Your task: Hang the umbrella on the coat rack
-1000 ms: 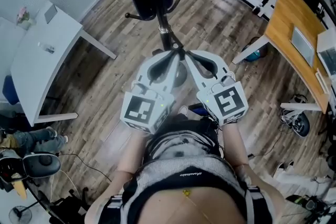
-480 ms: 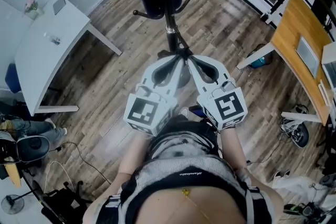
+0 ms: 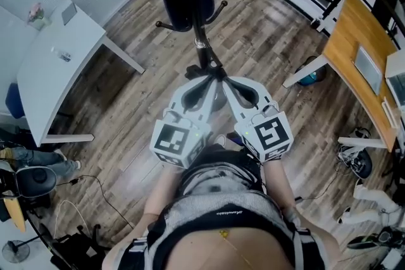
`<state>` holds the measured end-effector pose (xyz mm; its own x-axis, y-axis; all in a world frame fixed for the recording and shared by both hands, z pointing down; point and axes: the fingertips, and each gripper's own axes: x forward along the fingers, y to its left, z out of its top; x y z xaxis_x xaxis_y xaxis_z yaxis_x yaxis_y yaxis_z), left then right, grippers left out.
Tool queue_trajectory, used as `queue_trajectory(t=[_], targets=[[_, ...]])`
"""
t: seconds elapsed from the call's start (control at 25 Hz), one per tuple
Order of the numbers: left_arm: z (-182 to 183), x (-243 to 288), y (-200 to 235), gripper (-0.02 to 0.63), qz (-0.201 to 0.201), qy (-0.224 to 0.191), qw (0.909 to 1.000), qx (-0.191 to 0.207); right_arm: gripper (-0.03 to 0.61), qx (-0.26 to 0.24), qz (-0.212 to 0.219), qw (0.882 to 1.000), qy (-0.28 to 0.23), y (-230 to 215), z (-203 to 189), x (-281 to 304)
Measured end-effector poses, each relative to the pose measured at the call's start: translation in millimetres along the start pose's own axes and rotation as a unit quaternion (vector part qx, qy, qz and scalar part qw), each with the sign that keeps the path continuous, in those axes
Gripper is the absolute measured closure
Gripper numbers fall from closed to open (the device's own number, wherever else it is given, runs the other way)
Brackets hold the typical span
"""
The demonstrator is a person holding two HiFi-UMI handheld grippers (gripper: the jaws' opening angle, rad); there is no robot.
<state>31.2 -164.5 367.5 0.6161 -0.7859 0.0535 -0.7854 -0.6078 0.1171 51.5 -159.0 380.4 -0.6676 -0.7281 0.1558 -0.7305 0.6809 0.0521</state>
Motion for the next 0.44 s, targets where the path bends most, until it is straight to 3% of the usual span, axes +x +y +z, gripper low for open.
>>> queue_trajectory(t=[0.44], targets=[[-2.7,5.3,4.1,0.598,0.002,0.005,1.0000,-0.002,0.577,0.002,0.004,1.000,0.009,-3.3,-5.0,5.0]])
